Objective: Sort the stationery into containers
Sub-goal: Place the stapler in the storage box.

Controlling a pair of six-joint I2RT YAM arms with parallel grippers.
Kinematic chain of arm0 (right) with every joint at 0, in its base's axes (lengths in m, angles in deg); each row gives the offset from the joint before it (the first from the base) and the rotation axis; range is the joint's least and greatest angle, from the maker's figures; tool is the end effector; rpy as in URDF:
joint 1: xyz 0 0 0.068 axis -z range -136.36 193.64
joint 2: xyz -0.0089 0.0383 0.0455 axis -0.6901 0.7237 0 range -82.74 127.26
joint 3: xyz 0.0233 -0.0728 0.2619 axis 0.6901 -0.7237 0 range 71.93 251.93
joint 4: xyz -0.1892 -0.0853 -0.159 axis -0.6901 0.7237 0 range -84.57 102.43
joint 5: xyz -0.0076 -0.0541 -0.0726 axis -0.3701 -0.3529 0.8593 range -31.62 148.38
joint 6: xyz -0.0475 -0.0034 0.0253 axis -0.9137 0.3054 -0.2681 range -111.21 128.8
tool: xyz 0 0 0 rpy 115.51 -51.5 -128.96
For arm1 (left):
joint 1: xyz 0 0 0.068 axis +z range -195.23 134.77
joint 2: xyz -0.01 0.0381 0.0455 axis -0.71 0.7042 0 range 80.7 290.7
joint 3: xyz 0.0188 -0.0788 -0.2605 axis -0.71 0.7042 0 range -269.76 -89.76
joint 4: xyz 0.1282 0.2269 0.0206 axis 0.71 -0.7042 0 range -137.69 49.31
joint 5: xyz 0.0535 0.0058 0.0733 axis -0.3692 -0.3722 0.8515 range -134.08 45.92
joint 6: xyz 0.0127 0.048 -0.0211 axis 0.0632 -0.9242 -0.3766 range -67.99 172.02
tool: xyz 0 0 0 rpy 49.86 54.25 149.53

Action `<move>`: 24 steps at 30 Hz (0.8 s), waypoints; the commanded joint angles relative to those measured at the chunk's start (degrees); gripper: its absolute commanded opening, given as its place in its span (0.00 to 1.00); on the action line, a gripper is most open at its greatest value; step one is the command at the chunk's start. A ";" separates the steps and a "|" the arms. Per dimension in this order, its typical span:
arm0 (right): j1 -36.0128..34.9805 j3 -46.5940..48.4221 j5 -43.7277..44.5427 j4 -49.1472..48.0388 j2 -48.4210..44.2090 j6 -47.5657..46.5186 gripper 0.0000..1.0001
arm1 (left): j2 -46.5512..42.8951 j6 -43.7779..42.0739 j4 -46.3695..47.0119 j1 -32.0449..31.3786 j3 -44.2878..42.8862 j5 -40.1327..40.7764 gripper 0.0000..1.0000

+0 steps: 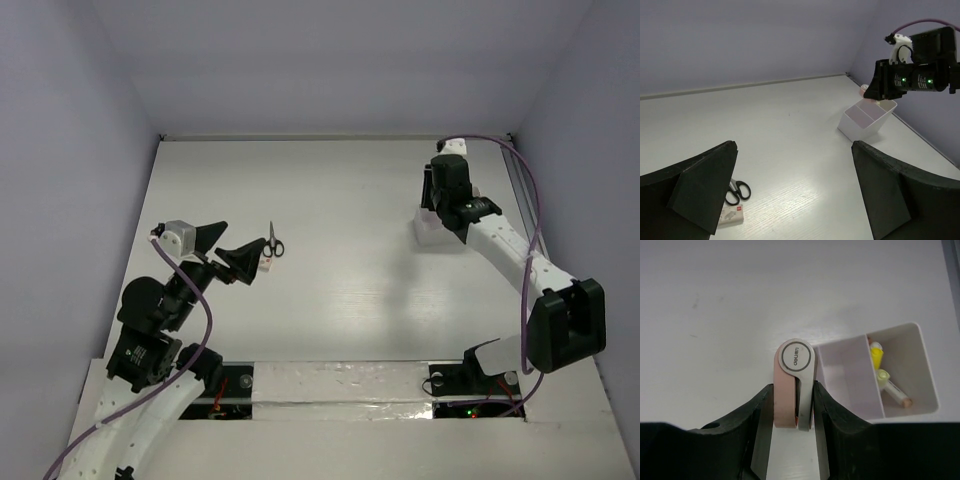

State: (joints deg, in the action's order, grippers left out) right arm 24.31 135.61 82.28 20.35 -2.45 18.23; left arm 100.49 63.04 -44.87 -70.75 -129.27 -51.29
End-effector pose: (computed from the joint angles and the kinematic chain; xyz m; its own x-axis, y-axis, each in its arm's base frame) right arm 0.3049 0.0917 0.3054 -0.4830 -0.0107 -0.8755 0.1038 0.9922 -0.0693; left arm 0.0769 -0.0417 0.3713 0.1346 -0.2745 -0.9521 0.5727 0.8057 -0.1513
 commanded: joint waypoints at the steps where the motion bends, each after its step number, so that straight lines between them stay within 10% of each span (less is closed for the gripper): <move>1: 2.37 0.92 1.58 6.87 -0.40 -1.08 0.14 | -1.16 0.14 2.08 -1.37 -2.51 0.08 0.99; 24: 5.45 6.89 2.81 12.07 8.65 -5.03 0.17 | -0.11 -0.04 1.81 -1.90 -2.59 0.52 0.99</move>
State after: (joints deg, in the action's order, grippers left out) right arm 29.44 139.17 83.18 32.41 5.77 14.73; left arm 99.70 63.02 -44.87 -72.28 -129.29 -51.05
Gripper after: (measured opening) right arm 0.395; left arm 0.989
